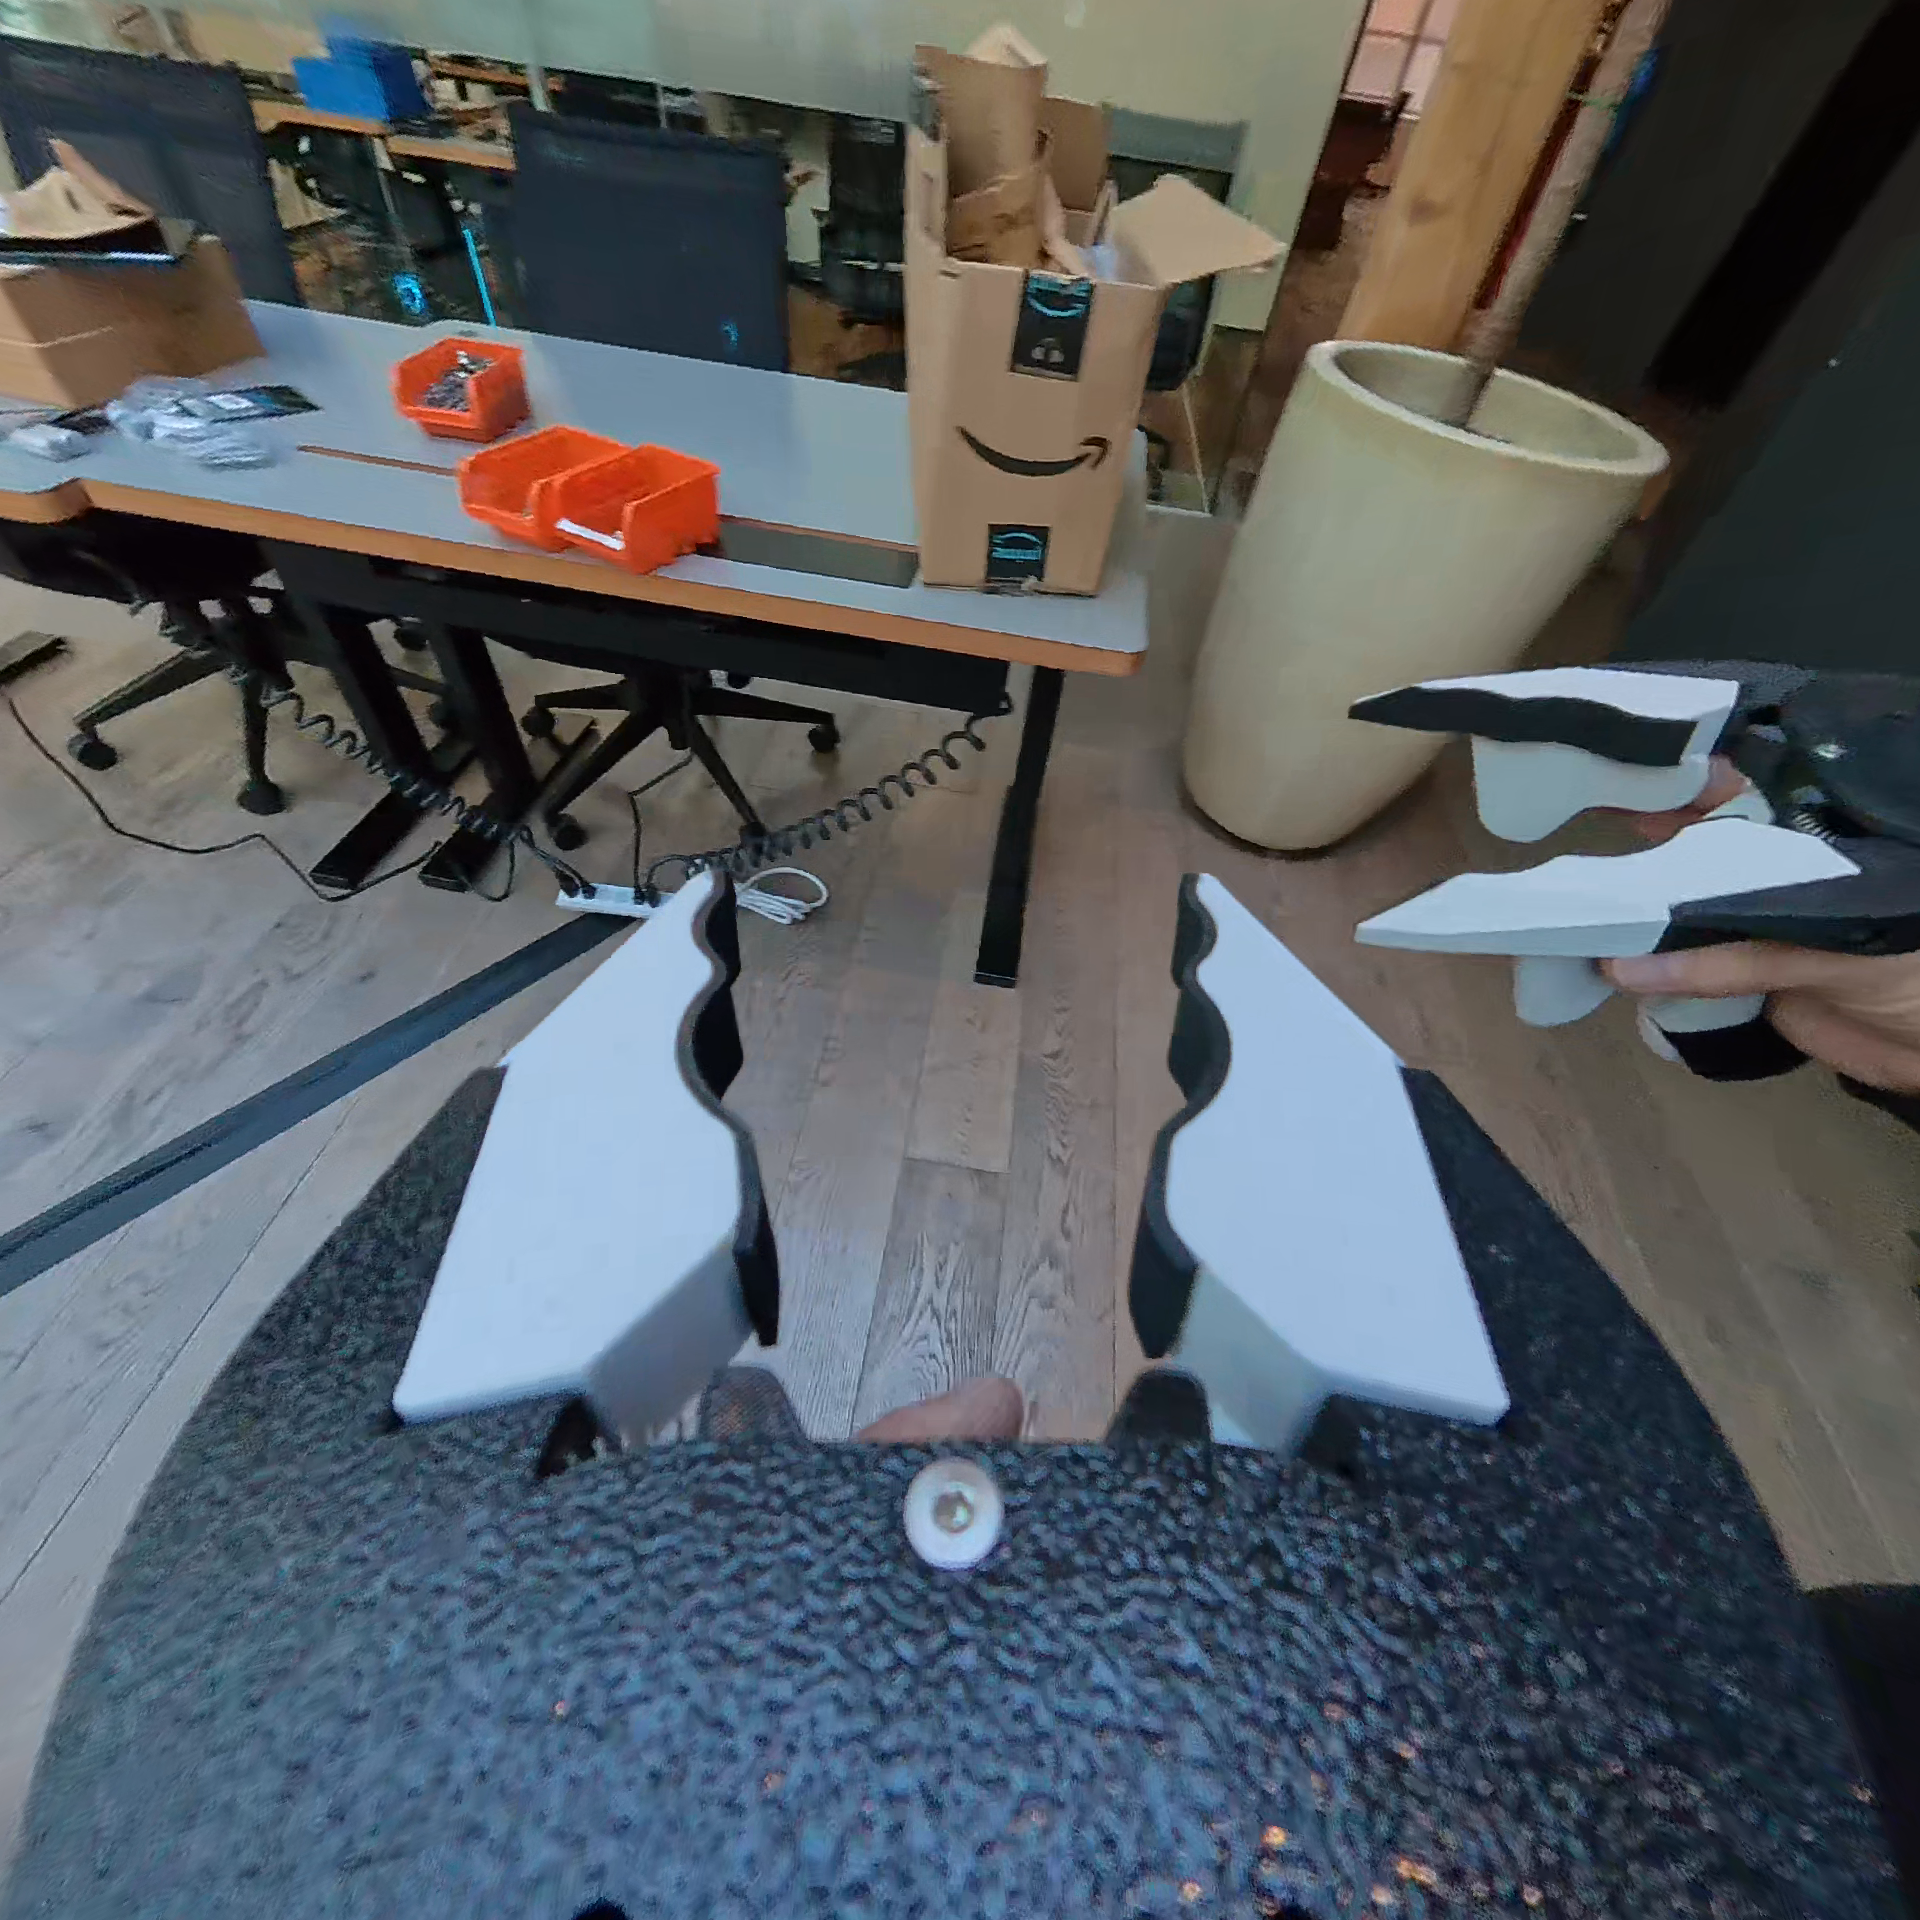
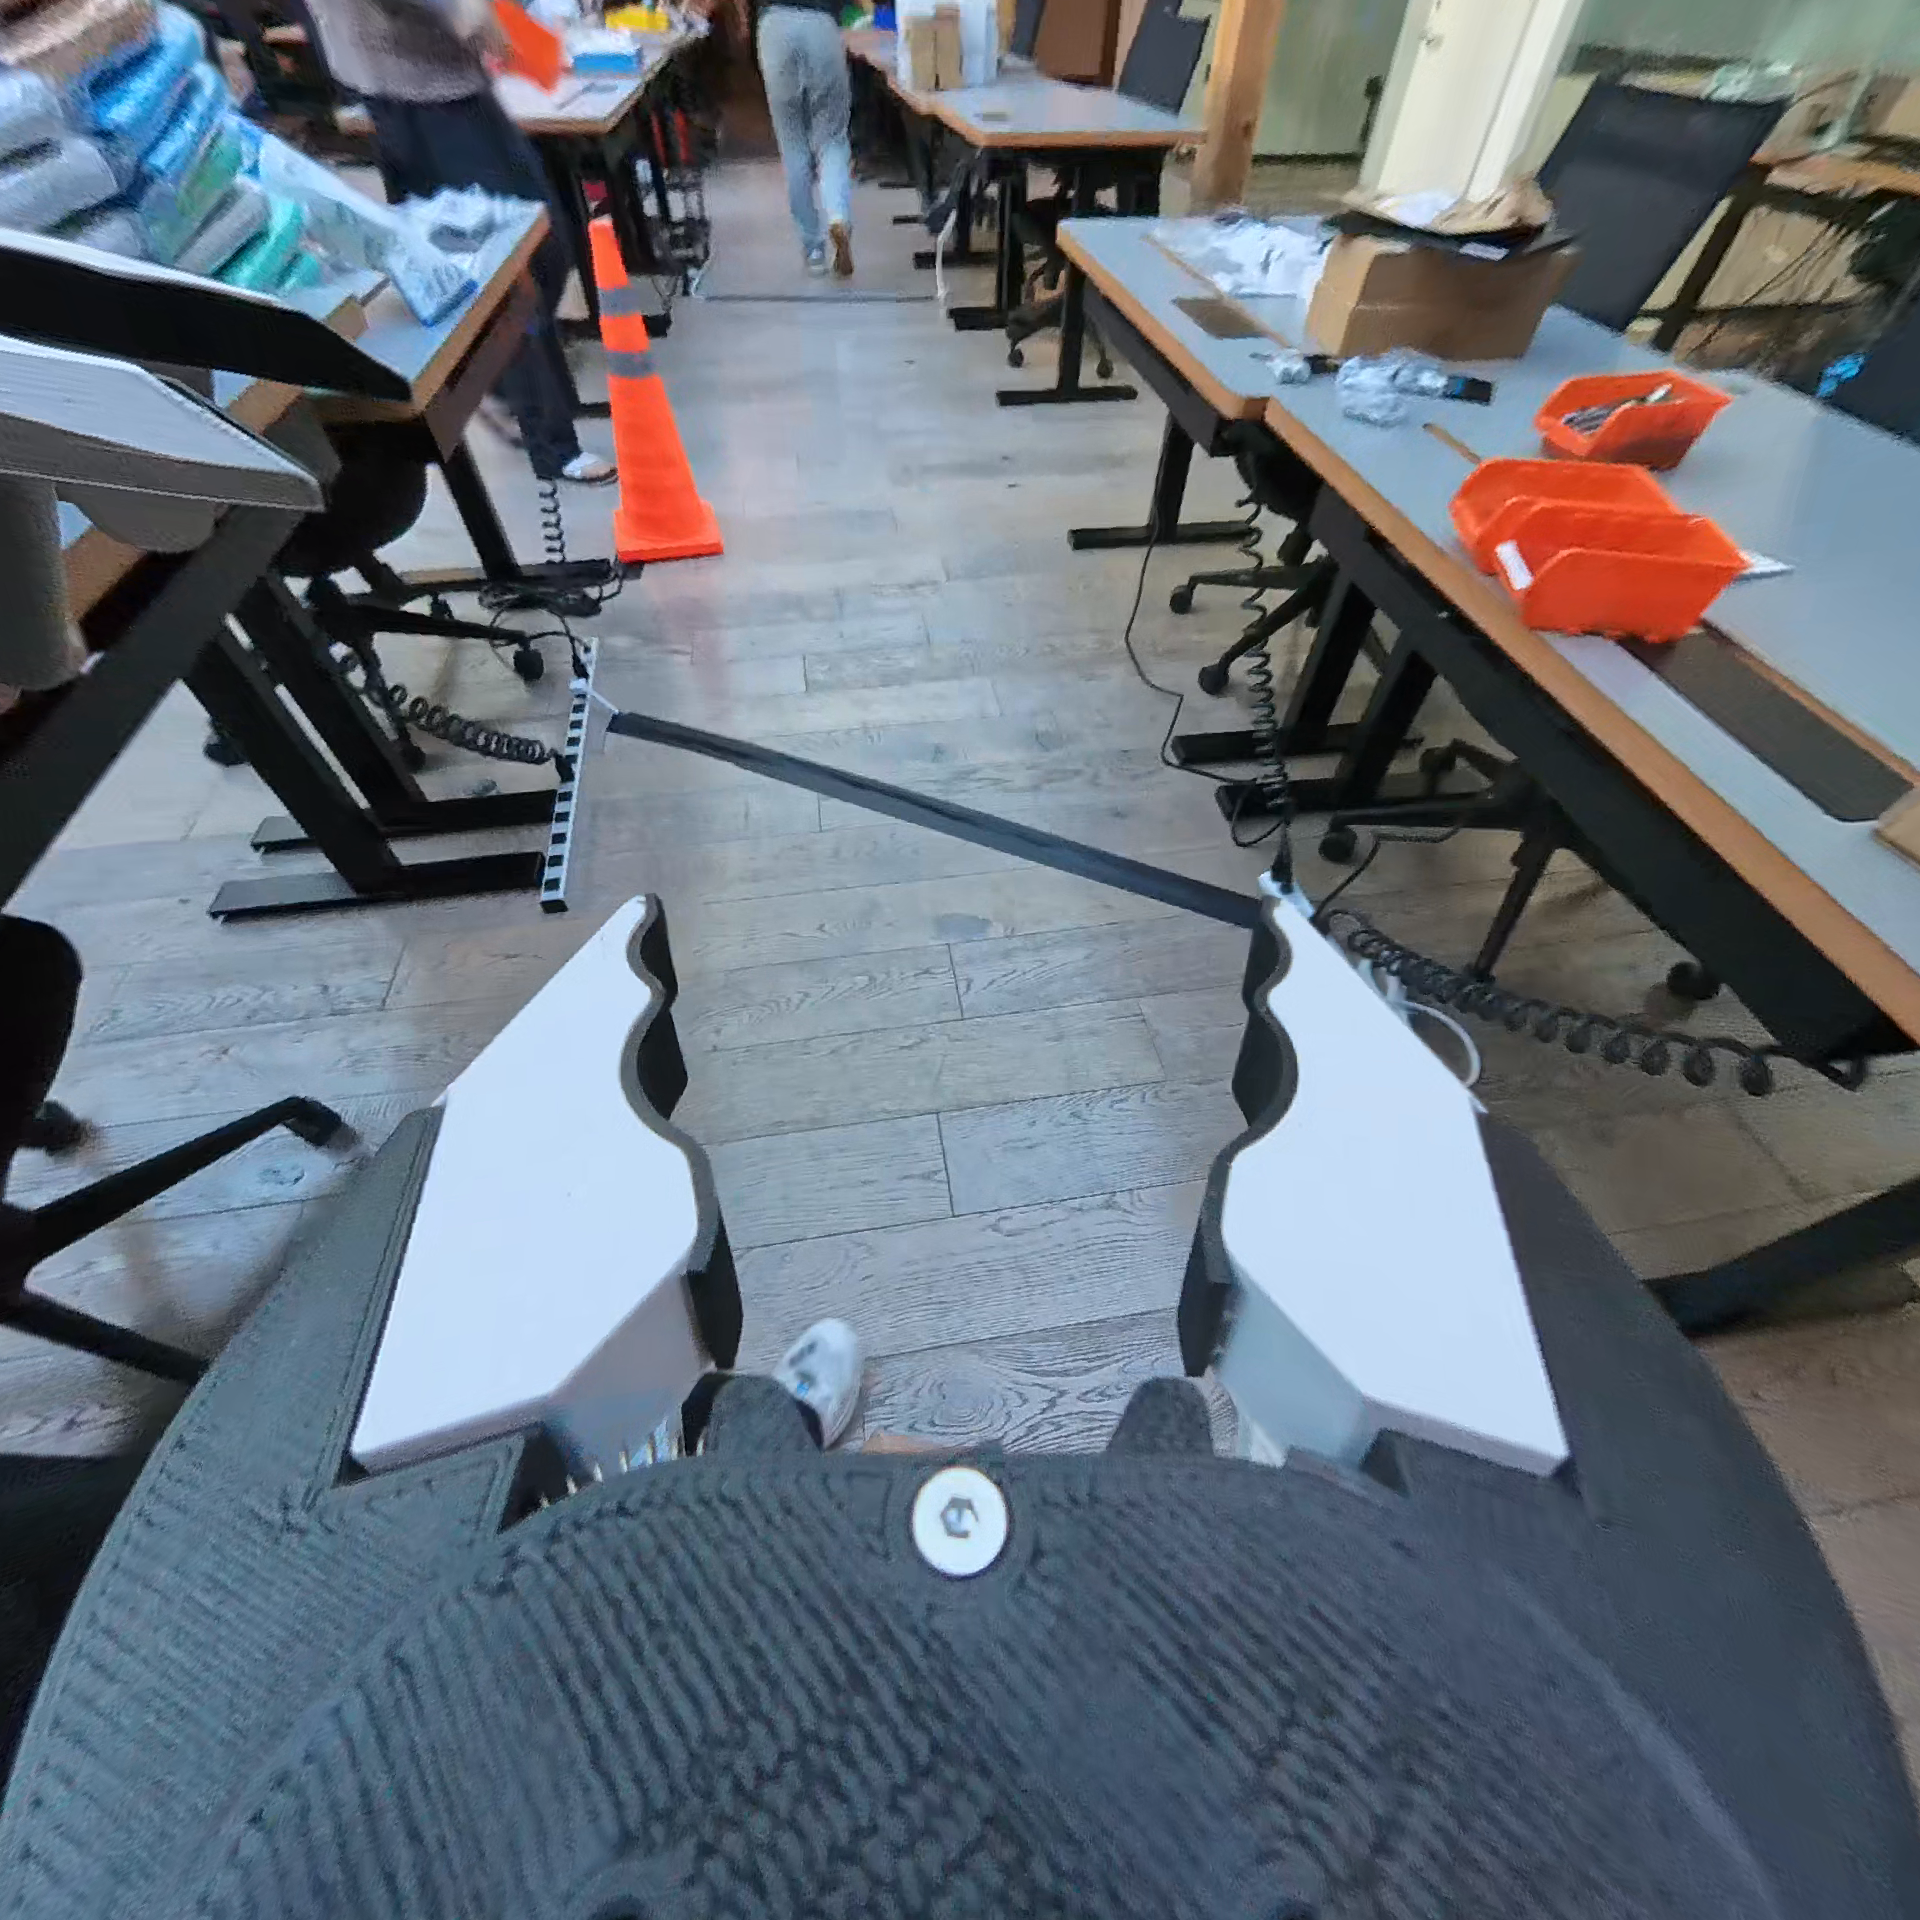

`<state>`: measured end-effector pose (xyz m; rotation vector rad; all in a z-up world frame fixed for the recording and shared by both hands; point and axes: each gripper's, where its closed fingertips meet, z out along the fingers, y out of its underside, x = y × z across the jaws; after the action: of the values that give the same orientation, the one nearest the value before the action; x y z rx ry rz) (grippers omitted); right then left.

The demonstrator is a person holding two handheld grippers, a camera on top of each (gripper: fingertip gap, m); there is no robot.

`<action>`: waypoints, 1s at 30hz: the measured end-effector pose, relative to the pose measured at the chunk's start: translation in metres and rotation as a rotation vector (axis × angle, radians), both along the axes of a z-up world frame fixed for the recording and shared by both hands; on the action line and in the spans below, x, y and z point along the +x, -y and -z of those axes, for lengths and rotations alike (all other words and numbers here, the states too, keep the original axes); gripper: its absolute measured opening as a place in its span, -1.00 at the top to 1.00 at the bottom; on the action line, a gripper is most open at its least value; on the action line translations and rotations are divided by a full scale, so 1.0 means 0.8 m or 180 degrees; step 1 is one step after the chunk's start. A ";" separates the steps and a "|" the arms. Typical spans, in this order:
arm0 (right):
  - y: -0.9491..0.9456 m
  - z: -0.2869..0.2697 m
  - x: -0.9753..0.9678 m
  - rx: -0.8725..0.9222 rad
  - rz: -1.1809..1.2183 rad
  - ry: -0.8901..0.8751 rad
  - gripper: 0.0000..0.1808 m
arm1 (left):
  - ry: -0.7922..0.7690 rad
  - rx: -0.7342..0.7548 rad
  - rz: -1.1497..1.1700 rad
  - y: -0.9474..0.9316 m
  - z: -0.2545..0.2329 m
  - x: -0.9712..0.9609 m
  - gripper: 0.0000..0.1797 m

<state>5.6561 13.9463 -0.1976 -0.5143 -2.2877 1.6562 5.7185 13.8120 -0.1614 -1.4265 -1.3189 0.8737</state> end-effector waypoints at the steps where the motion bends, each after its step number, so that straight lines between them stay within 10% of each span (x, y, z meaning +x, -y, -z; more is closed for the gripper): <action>1: 0.018 0.004 -0.014 0.0037 -0.0042 0.0036 -0.17 | -0.0010 0.0034 -0.0022 0.014 0.003 -0.014 0.07; 4: 0.066 -0.001 -0.060 0.0051 -0.0133 -0.0077 0.03 | -0.0097 0.0082 -0.0014 0.059 0.004 -0.059 0.08; 9: 0.128 -0.011 -0.150 0.0083 -0.0127 -0.0018 1.00 | -0.0176 0.0143 0.0002 0.147 -0.004 -0.141 0.86; 23: 0.416 0.000 -0.300 0.0136 -0.0753 -0.0080 0.99 | -0.0130 -0.0070 -0.0602 0.422 -0.015 -0.243 0.99; 30: 0.592 0.039 -0.394 0.0315 -0.1140 -0.0015 0.40 | 0.0031 -0.0152 -0.1687 0.620 0.022 -0.247 0.54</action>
<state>5.3410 13.4724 -0.2285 -0.0793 -2.5575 1.6757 5.5210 13.3158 -0.1792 -1.1272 -1.7292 1.2470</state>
